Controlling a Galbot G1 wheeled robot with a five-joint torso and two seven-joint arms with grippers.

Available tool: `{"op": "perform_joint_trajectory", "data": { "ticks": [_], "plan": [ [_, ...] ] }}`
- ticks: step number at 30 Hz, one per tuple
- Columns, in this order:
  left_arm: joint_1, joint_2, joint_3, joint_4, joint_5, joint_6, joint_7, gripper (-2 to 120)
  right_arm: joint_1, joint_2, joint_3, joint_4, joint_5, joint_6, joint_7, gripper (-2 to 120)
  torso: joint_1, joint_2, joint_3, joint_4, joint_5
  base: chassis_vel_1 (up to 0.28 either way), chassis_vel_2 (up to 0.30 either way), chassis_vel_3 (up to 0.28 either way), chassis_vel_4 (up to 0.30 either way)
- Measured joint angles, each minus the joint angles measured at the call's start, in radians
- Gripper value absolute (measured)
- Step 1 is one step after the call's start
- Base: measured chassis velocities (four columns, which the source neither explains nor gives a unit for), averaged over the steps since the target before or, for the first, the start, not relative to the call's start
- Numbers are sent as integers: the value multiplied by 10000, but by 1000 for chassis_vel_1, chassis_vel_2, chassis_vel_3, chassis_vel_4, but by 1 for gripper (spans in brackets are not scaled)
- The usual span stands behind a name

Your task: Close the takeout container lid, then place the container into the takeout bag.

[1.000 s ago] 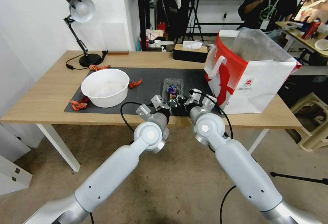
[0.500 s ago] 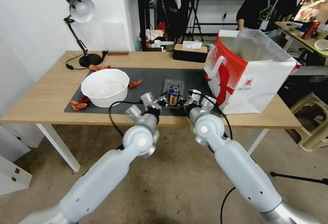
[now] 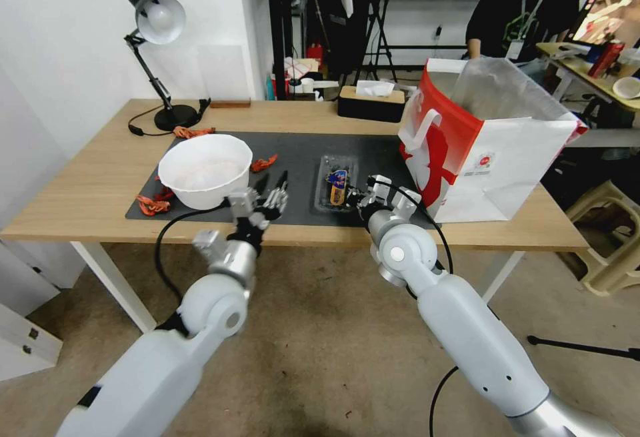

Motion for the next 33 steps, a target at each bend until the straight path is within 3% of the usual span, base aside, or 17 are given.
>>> {"op": "perform_joint_trajectory", "data": {
  "ticks": [3, 10, 14, 18, 22, 33],
  "plan": [
    [745, -43, -638, -211, 732, -107, 38, 78, -6, 20, 0, 23, -23, 0, -2, 0, 0, 0, 0, -3, 0, 0, 0, 0, 0],
    [1972, -370, -1738, -557, 1359, -361, 356, 99, -6, 38, -1, 41, -52, 1, -13, 0, 0, 0, 1, 0, 2, 0, 0, 0, 0],
    [2567, -560, -2225, -640, 1567, -678, 590, 100, -92, 13, 96, 143, -59, 2, -19, 0, -1, 0, 1, 7, 4, 0, 0, 0, 0],
    [2762, -573, -2215, -510, 1673, -942, 710, 100, -437, -124, 407, 432, -105, 3, 37, 0, 0, 0, 1, -11, -3, 0, 0, 0, 0],
    [3215, -645, -2262, -320, 1893, -1325, 723, 100, -506, -138, 451, 481, -134, 11, 53, 0, 0, 0, 1, 2, 1, 0, 0, 0, 0],
    [4002, -786, -2396, 117, 2156, -1849, 723, 100, -534, -234, 550, 535, -122, 43, 36, 0, 0, 0, 0, 0, 0, 0, 0, 0, 0]
  ]
}}
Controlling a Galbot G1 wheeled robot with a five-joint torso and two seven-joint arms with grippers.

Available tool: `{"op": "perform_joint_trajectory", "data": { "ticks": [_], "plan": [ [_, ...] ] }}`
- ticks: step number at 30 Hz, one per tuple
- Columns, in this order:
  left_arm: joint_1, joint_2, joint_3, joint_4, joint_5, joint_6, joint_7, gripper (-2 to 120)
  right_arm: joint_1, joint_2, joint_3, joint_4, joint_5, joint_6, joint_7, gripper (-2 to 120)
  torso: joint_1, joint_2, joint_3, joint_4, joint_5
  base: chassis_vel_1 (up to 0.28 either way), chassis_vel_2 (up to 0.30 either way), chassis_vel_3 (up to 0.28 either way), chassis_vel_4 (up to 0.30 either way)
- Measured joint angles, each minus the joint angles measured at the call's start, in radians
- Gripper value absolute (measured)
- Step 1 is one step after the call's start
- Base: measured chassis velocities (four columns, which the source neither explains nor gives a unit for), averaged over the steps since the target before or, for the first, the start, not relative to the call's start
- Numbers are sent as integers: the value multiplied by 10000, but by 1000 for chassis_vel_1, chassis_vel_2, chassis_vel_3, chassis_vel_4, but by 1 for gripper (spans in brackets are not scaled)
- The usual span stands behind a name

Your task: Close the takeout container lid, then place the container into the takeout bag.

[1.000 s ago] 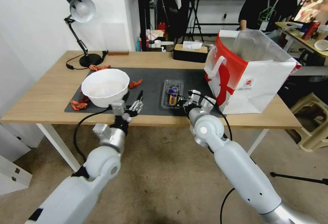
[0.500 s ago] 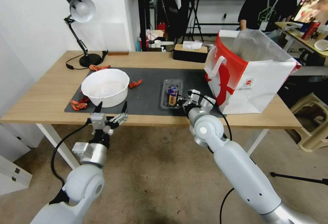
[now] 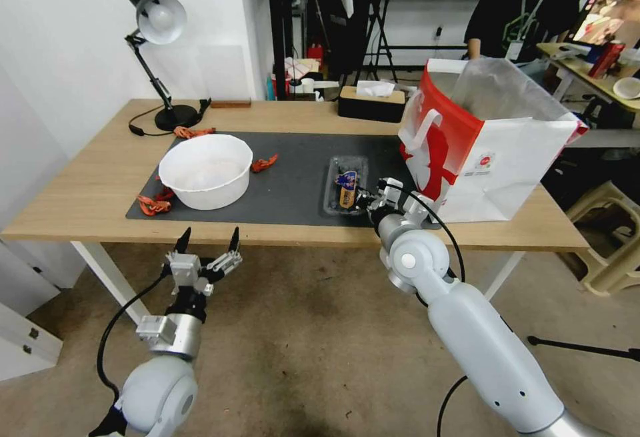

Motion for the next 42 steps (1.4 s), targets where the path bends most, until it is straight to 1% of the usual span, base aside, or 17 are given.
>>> {"op": "perform_joint_trajectory", "data": {
  "ticks": [6, 10, 14, 15, 18, 24, 26, 28, 30, 32, 34, 36, 38, 42],
  "plan": [
    [180, -7, -35, 94, -72, -64, -4, 100, 8, -19, 9, 105, 23, 12, -12, 0, 0, 0, 0, 0, 0, 0, 0, 0, 0],
    [182, 7, -94, 129, -69, -100, -2, 100, 65, -35, 26, 416, 77, 13, -28, 0, 1, 0, 0, -1, 1, 0, 0, 0, 0],
    [200, 50, -184, 164, -78, -131, -5, 100, 264, -201, 177, 1247, 324, 1, -25, 0, 2, 0, 0, 1, 0, 0, 0, 0, 0],
    [200, 50, -184, 164, -78, -131, -5, 100, 264, -201, 177, 1247, 324, 1, -25, 0, 2, 0, 0, 1, 0, 0, 0, 0, 0],
    [208, 60, -240, 170, -89, -138, -17, 100, 491, -449, 366, 1905, 495, -35, -14, 0, 2, 0, 0, 0, 1, 0, 0, 0, 0],
    [191, 63, -272, 177, -94, -138, -29, 100, 805, -691, 608, 2415, 517, -60, 54, 0, 2, 0, 1, -1, 2, 0, 0, 0, 0],
    [176, 50, -282, 200, -94, -138, -37, 100, 1392, -1007, 1222, 2875, 305, -384, 489, 0, 2, 0, 1, 0, 2, 0, 0, 0, 0],
    [172, 45, -283, 207, -93, -139, -38, 100, 1518, -1085, 1387, 2934, 300, -416, 556, 0, 2, -1, 1, 0, 1, 0, 0, 0, 0],
    [166, 28, -283, 228, -85, -139, -39, 100, 1884, -1396, 1978, 2992, 310, -552, 774, 0, 2, 0, 1, 0, 2, 0, 0, 0, 0],
    [164, 26, -283, 230, -84, -139, -39, 100, 1928, -1441, 2059, 2981, 310, -572, 804, 0, 2, 0, 1, 0, 2, 0, 0, 0, 0],
    [127, 10, -269, 242, -77, -139, -41, 100, 2145, -1731, 2710, 2767, 366, -689, 1019, 0, 2, -1, 1, 0, 2, 0, 0, 0, 0],
    [118, 7, -263, 244, -76, -139, -40, 100, 2171, -1777, 2858, 2716, 418, -708, 1057, 0, 2, -1, 1, -1, 4, 0, 0, 0, 0],
    [84, -10, -232, 246, -71, -140, -42, 100, 2268, -1951, 3519, 2448, 641, -758, 1194, 0, 2, -1, 1, -3, 2, 0, 0, 0, 0],
    [77, -18, -211, 245, -65, -142, -44, 100, 2293, -2078, 3910, 2127, 726, -816, 1293, 0, 2, -2, 1, -2, 2, 0, 0, 0, 0]
  ]
}}
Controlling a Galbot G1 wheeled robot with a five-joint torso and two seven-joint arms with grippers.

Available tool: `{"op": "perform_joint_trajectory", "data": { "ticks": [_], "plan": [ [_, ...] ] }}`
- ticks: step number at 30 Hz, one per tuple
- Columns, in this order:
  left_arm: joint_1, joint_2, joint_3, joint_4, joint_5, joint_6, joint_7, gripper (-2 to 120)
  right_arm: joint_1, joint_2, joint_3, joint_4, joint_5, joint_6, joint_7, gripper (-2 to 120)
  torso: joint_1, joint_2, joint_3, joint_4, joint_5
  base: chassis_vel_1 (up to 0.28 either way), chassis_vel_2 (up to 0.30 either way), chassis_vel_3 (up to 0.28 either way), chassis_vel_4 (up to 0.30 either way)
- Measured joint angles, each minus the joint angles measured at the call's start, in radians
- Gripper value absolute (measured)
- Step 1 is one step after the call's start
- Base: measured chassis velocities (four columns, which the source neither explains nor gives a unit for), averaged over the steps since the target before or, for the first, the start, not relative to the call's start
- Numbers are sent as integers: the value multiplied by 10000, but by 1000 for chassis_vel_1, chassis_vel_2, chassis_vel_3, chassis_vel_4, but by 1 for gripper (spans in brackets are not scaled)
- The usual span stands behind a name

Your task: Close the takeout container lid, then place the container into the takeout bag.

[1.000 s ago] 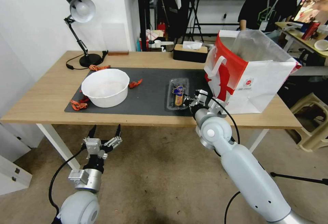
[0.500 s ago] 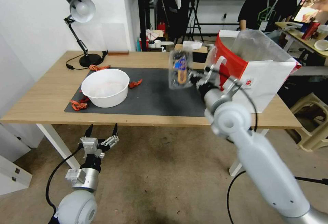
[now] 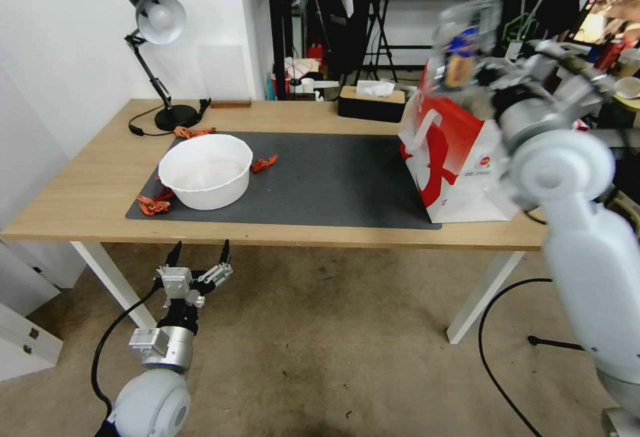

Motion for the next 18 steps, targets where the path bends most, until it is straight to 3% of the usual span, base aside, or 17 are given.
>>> {"op": "perform_joint_trajectory", "data": {
  "ticks": [6, 16, 18],
  "plan": [
    [-2, -8, 22, -11, 14, -26, 0, 100, -188, -59, 106, -319, -90, -423, 242, 2, 0, 0, 0, 2, 1, 0, 0, 0, 0],
    [-6, -9, 59, -75, 28, -32, 0, 100, -423, -44, 359, -342, -266, -721, 363, 43, 0, 0, 0, 3, -2, 0, 0, 0, 0],
    [-7, -8, 59, -77, 29, -32, 0, 100, -429, -51, 376, -320, -266, -720, 355, 44, 0, 0, 0, 2, -2, 0, 0, 0, 0]
  ]
}}
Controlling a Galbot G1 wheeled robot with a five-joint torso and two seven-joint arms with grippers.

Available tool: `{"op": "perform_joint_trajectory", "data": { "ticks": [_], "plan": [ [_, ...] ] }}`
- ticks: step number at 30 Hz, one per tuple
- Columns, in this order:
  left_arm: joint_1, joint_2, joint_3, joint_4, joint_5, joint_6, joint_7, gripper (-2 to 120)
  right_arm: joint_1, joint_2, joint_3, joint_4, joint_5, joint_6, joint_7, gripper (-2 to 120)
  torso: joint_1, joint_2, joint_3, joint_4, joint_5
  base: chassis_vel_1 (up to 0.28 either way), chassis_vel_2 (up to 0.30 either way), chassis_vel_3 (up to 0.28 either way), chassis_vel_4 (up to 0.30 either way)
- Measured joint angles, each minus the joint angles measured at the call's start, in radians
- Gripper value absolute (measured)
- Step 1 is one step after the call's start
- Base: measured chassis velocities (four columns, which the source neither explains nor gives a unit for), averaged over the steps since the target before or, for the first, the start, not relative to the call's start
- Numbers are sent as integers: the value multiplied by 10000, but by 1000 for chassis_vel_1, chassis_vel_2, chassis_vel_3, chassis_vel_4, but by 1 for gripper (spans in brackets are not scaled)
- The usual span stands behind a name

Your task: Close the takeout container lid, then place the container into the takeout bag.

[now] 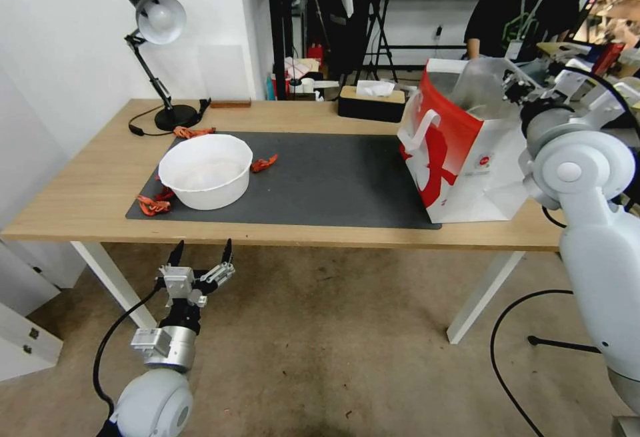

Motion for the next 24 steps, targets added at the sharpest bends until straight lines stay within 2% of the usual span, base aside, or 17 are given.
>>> {"op": "perform_joint_trajectory", "data": {
  "ticks": [1, 2, 5, 6, 8, 10, 12, 13, 15, 16, 18, 19, 20, 21, 24],
  "plan": [
    [0, 7, -1, -13, 0, 0, 0, 100, -37, -34, 59, 99, 15, 124, -163, 51, 0, 0, 0, -1, 2, 0, 0, 0, 0],
    [0, 7, -1, -13, 0, 0, 0, 100, -37, -34, 59, 99, 15, 124, -163, 51, 0, 0, 0, -1, 2, 0, 0, 0, 0],
    [4, 15, -12, -33, -1, 0, 0, 100, -359, -186, 190, 566, 213, 1274, -1750, 68, 0, 0, 0, 0, -2, 0, 0, 0, 0],
    [4, 15, -12, -33, -1, 0, 0, 100, -359, -186, 190, 566, 213, 1274, -1750, 68, 0, 0, 0, 0, -2, 0, 0, 0, 0],
    [8, -4, -17, -38, -2, 0, -1, 100, -757, -325, 124, 987, 135, 2098, -2965, 78, -2, 0, 0, -3, 0, 0, 0, 0, 0],
    [10, -10, -17, -39, -2, 0, -1, 100, -865, -357, 90, 1084, 116, 2242, -3224, 82, -2, 0, 0, -1, -2, 0, 0, 0, 0],
    [34, -39, -22, -43, -1, 0, -3, 100, -1479, -511, -148, 1567, -85, 2797, -4447, 92, -2, 1, -1, 1, -1, 0, 0, 0, 0],
    [34, -39, -22, -43, -1, 0, -3, 100, -1479, -511, -148, 1567, -85, 2797, -4447, 92, -2, 1, -1, 1, -1, 0, 0, 0, 0],
    [50, -58, -37, -51, 3, -1, -6, 100, -2144, -620, -403, 2020, -569, 3098, -5299, 99, -2, 2, -1, -1, 1, 0, 0, 0, 0],
    [50, -58, -37, -51, 3, -1, -6, 100, -2144, -620, -403, 2020, -569, 3098, -5299, 99, -2, 2, -1, -1, 1, 0, 0, 0, 0],
    [64, -66, -53, -66, 5, -4, -6, 100, -2734, -686, -623, 2376, -1264, 3235, -5784, 100, -3, 2, -1, -1, 0, 0, 0, 0, 0],
    [87, -67, -68, -83, 6, -4, -7, 100, -3323, -730, -808, 2618, -2525, 3323, -6193, 100, -2, 2, -1, -1, 2, 0, 0, 0, 0],
    [87, -67, -68, -83, 6, -4, -7, 100, -3323, -730, -808, 2618, -2525, 3323, -6193, 100, -2, 2, -1, -1, 2, 0, 0, 0, 0],
    [90, -68, -73, -85, 6, -5, -8, 100, -3541, -741, -869, 2684, -3122, 3363, -6304, 100, -2, 2, -1, -1, -1, 0, 0, 0, 0],
    [94, -72, -92, -85, 6, -7, -11, 100, -4616, -689, -964, 2962, -5863, 3284, -6303, 100, -2, 2, -1, 0, 0, 0, 0, 0, 0]
  ]
}}
